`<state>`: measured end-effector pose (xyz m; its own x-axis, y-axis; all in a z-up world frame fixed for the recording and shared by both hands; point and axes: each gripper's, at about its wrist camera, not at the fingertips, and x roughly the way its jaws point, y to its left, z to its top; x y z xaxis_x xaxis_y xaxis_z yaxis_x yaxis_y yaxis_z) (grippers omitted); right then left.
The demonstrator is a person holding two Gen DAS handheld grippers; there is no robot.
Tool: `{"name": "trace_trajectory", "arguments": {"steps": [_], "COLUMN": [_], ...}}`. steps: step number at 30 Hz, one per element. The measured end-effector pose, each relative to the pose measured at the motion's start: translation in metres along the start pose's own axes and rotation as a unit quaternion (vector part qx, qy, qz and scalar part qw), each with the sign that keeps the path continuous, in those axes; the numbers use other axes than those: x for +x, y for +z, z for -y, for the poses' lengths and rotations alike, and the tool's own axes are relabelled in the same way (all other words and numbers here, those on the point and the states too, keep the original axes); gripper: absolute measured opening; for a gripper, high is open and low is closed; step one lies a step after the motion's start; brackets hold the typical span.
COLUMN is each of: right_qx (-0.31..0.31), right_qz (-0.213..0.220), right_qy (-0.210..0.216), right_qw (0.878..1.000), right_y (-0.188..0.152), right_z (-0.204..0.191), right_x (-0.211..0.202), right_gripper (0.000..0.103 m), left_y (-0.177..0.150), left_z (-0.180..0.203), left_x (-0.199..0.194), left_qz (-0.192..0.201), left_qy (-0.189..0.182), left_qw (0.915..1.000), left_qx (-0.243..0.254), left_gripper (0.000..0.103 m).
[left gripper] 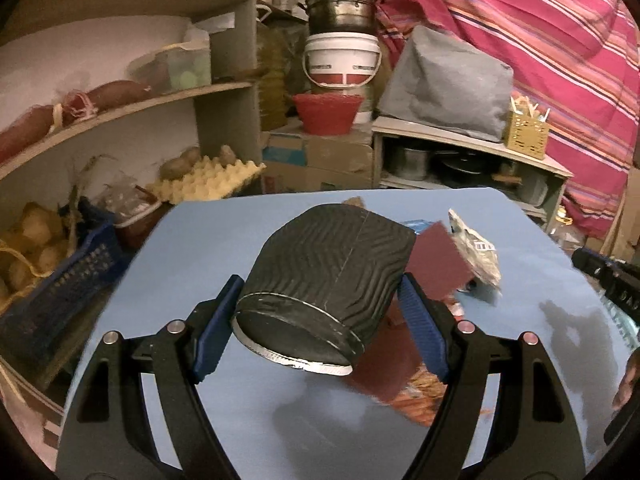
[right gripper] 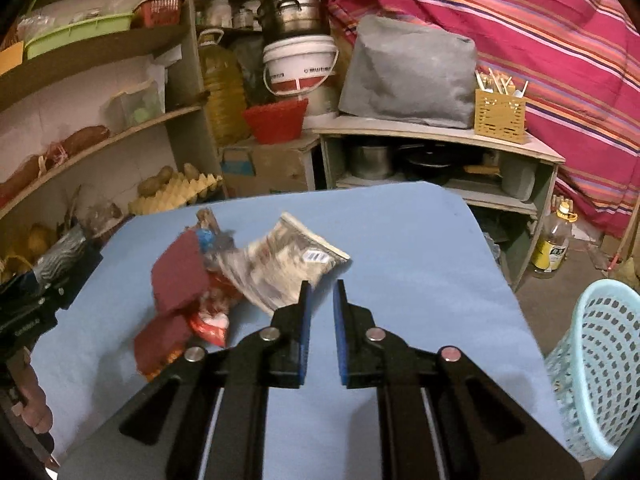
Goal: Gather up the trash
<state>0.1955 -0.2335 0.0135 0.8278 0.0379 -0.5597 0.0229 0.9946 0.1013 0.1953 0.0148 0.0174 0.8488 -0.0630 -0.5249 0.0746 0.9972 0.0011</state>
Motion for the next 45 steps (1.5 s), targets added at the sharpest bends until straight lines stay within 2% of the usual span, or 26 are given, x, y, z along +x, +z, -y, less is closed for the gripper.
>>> {"name": "trace_trajectory", "arguments": {"steps": [2, 4, 5, 6, 13, 18, 25, 29, 31, 32, 33, 36, 39, 45], "right_qx": [0.001, 0.01, 0.013, 0.015, -0.039, -0.051, -0.083, -0.093, -0.091, -0.088, -0.083, -0.054, -0.037, -0.013], "right_qz": [-0.014, -0.037, -0.041, -0.039, -0.047, -0.045, -0.067, -0.081, -0.09, -0.093, -0.1, -0.114, -0.104, -0.077], "right_qy": [0.0, 0.008, 0.01, 0.009, -0.021, -0.032, -0.032, -0.041, -0.033, -0.029, -0.024, -0.003, -0.002, -0.01], "right_qw": [1.0, 0.999, 0.999, 0.999, 0.998, 0.997, 0.994, 0.991, 0.991, 0.991, 0.991, 0.992, 0.994, 0.997], "right_y": [-0.001, -0.004, -0.006, -0.007, -0.014, -0.007, 0.002, 0.006, 0.008, 0.008, 0.008, 0.007, 0.007, 0.009], "right_z": [0.005, 0.008, 0.008, 0.006, -0.024, -0.038, -0.059, -0.062, -0.06, -0.058, -0.055, -0.041, -0.026, 0.006], "right_x": [0.008, 0.021, 0.025, 0.028, 0.049, 0.061, 0.089, 0.105, 0.109, 0.11, 0.111, 0.114, 0.108, 0.083], "right_gripper": [0.013, 0.028, 0.057, 0.075, 0.076, 0.076, 0.076, 0.076, 0.065, 0.048, 0.035, 0.015, 0.006, 0.004], "left_y": [-0.002, -0.004, -0.005, -0.005, -0.003, 0.005, 0.004, -0.001, -0.004, -0.006, -0.008, -0.016, -0.024, -0.029], "left_z": [0.004, 0.004, 0.003, 0.001, -0.025, -0.042, -0.05, -0.049, -0.05, -0.05, -0.05, -0.045, -0.039, -0.041], "left_x": [0.0, 0.002, 0.003, 0.004, 0.013, 0.024, 0.052, 0.051, 0.051, 0.051, 0.052, 0.056, 0.06, 0.068], "left_qz": [-0.002, -0.005, -0.007, -0.009, -0.011, -0.015, -0.065, -0.066, -0.072, -0.076, -0.082, -0.1, -0.114, -0.133], "left_qy": [0.002, 0.005, 0.008, 0.012, 0.053, 0.041, 0.008, 0.01, 0.002, -0.002, -0.005, -0.007, -0.001, -0.015], "left_qw": [1.0, 1.0, 0.9999, 0.9999, 0.9985, 0.999, 0.9976, 0.9976, 0.9972, 0.9968, 0.9964, 0.9949, 0.9935, 0.9907], "left_qx": [0.001, 0.0, -0.002, -0.002, 0.006, -0.009, -0.026, -0.019, -0.022, -0.023, -0.023, -0.014, 0.001, -0.023], "left_gripper": [0.076, 0.076, 0.076, 0.076, 0.076, 0.076, 0.078, 0.09, 0.092, 0.092, 0.092, 0.092, 0.093, 0.094]}}
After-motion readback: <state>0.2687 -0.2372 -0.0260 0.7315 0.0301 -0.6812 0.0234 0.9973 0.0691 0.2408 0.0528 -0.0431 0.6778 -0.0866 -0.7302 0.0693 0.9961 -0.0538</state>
